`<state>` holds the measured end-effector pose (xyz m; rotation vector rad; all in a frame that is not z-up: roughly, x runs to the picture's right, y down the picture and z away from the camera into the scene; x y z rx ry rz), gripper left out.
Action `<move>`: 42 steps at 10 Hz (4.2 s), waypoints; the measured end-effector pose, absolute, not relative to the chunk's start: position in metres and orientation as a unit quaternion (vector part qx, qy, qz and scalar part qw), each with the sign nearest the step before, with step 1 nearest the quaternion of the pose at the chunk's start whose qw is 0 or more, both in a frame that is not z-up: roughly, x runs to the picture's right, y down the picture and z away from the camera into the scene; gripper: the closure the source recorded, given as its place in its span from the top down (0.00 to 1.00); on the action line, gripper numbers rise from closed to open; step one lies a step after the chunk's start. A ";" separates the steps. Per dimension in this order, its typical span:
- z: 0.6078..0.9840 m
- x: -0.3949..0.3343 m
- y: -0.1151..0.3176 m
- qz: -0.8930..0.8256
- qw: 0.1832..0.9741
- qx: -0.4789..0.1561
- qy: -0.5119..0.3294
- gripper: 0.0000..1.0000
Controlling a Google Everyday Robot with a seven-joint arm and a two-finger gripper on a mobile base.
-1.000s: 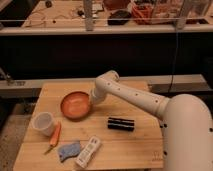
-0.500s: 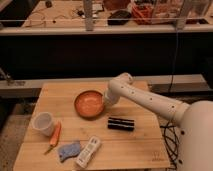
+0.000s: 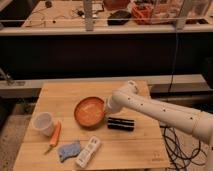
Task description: Drag the ceramic bowl in a circle
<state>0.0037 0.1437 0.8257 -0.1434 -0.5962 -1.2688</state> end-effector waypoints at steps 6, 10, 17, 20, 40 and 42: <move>0.823 -0.057 0.152 -0.623 0.718 -0.049 -0.305 0.00; 0.868 -0.073 0.111 -0.621 0.714 -0.055 -0.318 0.00; 0.920 -0.015 0.065 -0.555 0.774 -0.091 -0.292 0.00; 0.903 0.033 0.073 -0.524 0.803 -0.093 -0.269 0.00; 0.902 -0.056 0.070 -0.588 0.754 -0.086 -0.280 0.00; 0.917 -0.017 0.070 -0.557 0.779 -0.118 -0.262 0.00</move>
